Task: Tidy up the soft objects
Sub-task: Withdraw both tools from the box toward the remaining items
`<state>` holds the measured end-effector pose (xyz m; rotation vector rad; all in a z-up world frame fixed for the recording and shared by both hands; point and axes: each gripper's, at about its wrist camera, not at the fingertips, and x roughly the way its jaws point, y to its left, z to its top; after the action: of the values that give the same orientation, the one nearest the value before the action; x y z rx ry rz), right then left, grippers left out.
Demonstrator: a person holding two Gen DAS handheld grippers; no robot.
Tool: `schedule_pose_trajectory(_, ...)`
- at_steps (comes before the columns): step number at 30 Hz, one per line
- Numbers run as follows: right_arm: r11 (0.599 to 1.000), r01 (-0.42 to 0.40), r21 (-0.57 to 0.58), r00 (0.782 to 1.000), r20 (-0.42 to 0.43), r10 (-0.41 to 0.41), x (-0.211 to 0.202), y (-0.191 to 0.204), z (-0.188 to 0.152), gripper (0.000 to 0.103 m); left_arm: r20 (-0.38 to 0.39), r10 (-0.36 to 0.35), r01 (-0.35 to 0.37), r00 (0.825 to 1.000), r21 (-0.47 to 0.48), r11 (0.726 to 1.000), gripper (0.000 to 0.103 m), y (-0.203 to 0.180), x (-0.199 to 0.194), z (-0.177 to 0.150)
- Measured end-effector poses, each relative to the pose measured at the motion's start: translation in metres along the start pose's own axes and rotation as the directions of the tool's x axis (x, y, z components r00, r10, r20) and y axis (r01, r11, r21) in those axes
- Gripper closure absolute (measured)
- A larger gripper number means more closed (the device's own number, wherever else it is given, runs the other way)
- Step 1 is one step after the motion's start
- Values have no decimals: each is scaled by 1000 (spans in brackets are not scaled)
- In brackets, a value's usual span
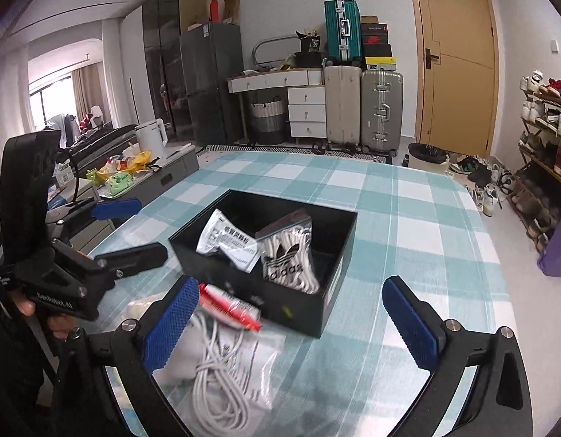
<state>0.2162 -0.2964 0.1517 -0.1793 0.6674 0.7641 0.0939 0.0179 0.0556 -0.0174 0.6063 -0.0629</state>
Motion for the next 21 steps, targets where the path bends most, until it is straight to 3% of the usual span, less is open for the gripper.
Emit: schedule_pose_trajectory(21,999,-38,-15,999,-39,38,-4,27,-36,1,-52,66,-69,996,-58,996,0,13,-13,-58)
